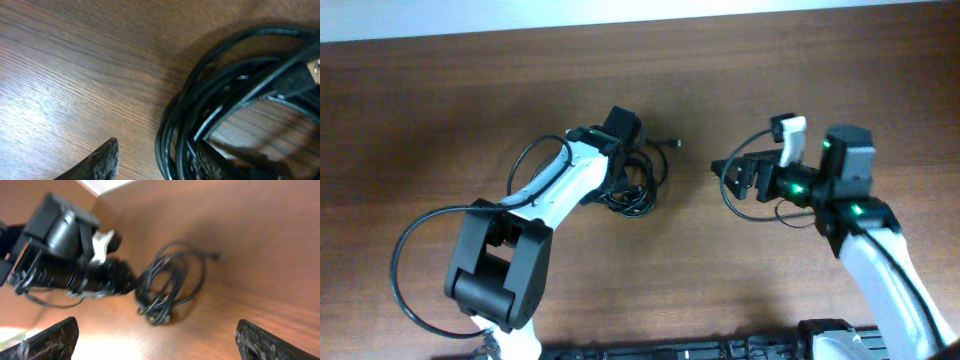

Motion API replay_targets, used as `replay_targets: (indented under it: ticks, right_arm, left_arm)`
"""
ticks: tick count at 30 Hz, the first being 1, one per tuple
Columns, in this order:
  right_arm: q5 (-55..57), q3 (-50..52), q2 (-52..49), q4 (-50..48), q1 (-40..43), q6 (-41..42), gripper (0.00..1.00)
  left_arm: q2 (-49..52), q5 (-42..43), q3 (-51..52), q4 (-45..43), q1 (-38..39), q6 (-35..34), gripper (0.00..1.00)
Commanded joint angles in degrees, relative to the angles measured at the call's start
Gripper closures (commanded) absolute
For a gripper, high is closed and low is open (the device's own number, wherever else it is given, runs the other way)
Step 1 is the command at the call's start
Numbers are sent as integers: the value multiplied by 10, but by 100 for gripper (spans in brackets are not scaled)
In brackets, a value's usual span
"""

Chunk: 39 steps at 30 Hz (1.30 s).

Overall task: Untangle cables
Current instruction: 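Lift the bundle with the left gripper and grasp a loop with the right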

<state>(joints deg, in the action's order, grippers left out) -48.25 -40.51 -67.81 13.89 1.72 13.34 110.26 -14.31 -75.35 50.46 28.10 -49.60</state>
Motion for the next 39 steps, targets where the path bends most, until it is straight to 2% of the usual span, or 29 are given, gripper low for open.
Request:
replay_targets:
  ticks: [1,4,6,9,12,13,14,17,19,21,23,27,28,29,30,31,32,33,34,36,37,39]
  right_arm:
    - [-165,-8,-97,-24,-3,-3,1]
    - [-165,-8,-172,-30,-3,7,1]
    - [-144,-8,-182,-33,-14,7,1]
    - [-82,-8,-182,-43,-36,7,1]
    - [-36,-8,-182,-45,-73,10,1]
    - [-12,-8,-182,-48,-94,35,1]
    - [18,-8,-182,-50,-108,62,2]
    - [29,-8,-182,-69,-148,84,1]
    - [32,-8,-182,-92,-173,116,6]
    - [115,-8,-182,-98,-208,188,15]
    - [172,-8,-182,-104,-242,259,19]
    - [261,-8,-182,-153,-289,266,22]
    - [305,-8,-182,-160,-287,266,22]
    - [329,-8,-182,-163,-287,266,22]
    - [342,-8,-182,-163,-287,266,22]
    - [350,-8,-182,-165,-287,266,22]
    - [351,-8,-182,-168,-287,266,22]
    - [363,-8,-182,-170,-287,266,22]
    - [377,-8,-182,-170,-287,266,22]
    - [380,-8,-182,-181,-287,266,21]
    - [375,-8,-182,-187,-287,266,21]
    - [315,-8,-182,-193,-288,266,21]
  left_arm:
    - [7,17,-4,-8,-2,5,49]
    - [7,16,-4,-18,-2,4,50]
    - [30,17,-4,-30,-2,4,57]
    - [57,21,-4,-26,-2,4,80]
    - [58,22,-4,-26,-2,4,76]
    - [58,26,-4,-26,-2,4,83]
    - [58,28,-4,-27,-2,4,100]
    - [36,31,-46,21,-8,4,100]
    - [-12,32,-75,45,-10,4,100]
    - [-73,38,-79,44,-10,3,100]
    - [-107,51,-79,45,-10,-7,100]
    - [-122,97,-79,45,-10,-22,100]
    - [-138,96,-79,43,-13,-5,100]
    - [-155,96,-80,40,-16,39,100]
    - [-175,96,-80,40,-19,106,100]
    - [-198,99,-80,43,-21,214,100]
    - [-212,109,-80,48,-21,280,100]
    - [-233,118,-80,50,-21,311,100]
    - [-242,123,-80,47,-21,308,100]
    - [-281,210,-80,38,-43,299,100]
    - [-290,228,-80,34,-50,299,100]
    - [-299,242,-80,24,-61,299,100]
